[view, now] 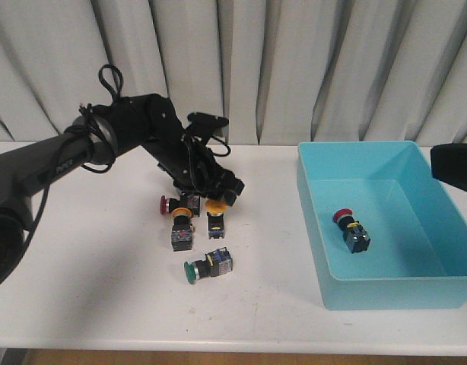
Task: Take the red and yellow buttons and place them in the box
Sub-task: 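Reach the left gripper down and grasp the yellow-capped button, then lift the yellow button with the left gripper toward the right gripper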
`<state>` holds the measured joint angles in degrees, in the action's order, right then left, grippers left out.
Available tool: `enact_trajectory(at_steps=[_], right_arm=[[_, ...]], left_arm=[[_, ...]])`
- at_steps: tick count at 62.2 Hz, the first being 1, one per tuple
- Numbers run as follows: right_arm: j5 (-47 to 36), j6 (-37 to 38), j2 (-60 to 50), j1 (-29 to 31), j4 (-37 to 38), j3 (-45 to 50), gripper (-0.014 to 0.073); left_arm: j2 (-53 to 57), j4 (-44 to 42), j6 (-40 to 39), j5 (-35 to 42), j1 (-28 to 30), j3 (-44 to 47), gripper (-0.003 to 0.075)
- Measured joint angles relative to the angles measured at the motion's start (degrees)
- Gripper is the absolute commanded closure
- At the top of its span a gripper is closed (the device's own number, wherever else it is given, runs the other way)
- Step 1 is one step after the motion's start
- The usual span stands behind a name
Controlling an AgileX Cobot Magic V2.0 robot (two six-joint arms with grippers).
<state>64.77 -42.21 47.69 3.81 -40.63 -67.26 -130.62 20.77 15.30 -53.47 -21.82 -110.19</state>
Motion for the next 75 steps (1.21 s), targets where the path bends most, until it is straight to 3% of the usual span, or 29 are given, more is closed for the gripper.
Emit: enact_trajectory(at_steps=[20,28,37,49,75], right_arm=[[0.00,0.04,0.00,0.00,0.00,0.00,0.0129],[0.00,0.04,0.00,0.00,0.00,0.00,0.0129],[0.04,0.04,0.00,0.00,0.00,0.00,0.0129],[0.04,0.04,0.00,0.00,0.00,0.00,0.0129],[-2.35,-5.17,1.38,0.00,-0.23,0.00,0.0129]], left_arm=[[-1.98,-0.05,0.00,-1.73,0.00,0.00,0.0288],[-2.01,-0.05,0.00,-1.73,0.00,0.00,0.0322],[-2.01,-0.05,0.00,-1.87,0.00,0.00,0.0462],[-2.01,-0.67,0.00,-2.35,0.00,0.00,0.0724],[5.07,0.63,-0.28,-7.95,0.10,-0.17,0.0728]])
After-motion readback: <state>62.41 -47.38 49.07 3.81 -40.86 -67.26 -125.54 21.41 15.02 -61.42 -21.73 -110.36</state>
